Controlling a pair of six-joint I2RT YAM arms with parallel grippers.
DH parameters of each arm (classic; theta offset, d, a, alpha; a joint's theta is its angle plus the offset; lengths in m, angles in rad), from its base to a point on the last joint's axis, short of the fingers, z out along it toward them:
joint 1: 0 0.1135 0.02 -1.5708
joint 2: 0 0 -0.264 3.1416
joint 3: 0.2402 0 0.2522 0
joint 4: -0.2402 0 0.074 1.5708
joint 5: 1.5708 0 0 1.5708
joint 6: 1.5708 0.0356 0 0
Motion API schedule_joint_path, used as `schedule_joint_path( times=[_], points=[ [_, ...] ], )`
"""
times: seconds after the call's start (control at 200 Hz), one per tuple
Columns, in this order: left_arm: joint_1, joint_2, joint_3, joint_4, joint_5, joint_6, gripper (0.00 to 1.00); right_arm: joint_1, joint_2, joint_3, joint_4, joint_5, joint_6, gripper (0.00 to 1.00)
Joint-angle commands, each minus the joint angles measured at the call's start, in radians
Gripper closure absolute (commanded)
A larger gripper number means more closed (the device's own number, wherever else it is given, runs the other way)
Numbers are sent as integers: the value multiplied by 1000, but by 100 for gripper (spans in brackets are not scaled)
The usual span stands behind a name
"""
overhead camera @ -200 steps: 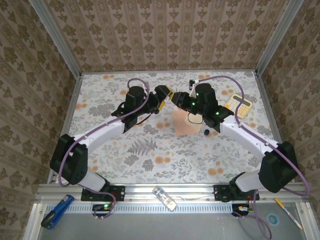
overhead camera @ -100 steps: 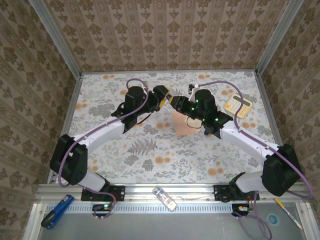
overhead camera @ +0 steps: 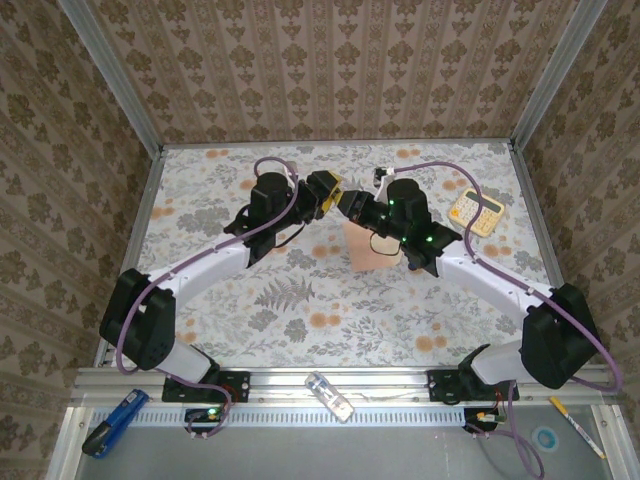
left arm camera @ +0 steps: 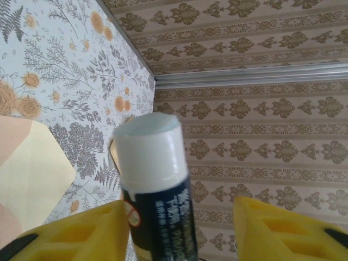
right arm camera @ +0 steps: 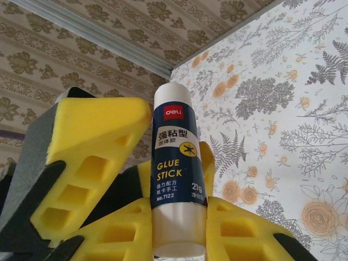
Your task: Place the letter into the envelope and seal it
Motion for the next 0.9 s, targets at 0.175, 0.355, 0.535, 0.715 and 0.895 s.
schedule_joint_path(
  times=[0.175,0.355,0.535,0.715,0.895],
  points=[
    [-4,18,-9,69,23,-34,63,11,33,23,60,26,6,89],
    [-7,28,-14,91,31,-48,64,11,44,23,77,27,3,89],
    [-11,31,-14,108,40,-57,77,11,49,21,82,32,2,89],
    [-13,34,-16,111,43,-55,87,11,47,22,73,40,-6,89],
    [-13,43,-18,123,51,-59,90,10,42,27,58,43,-18,88]
  ],
)
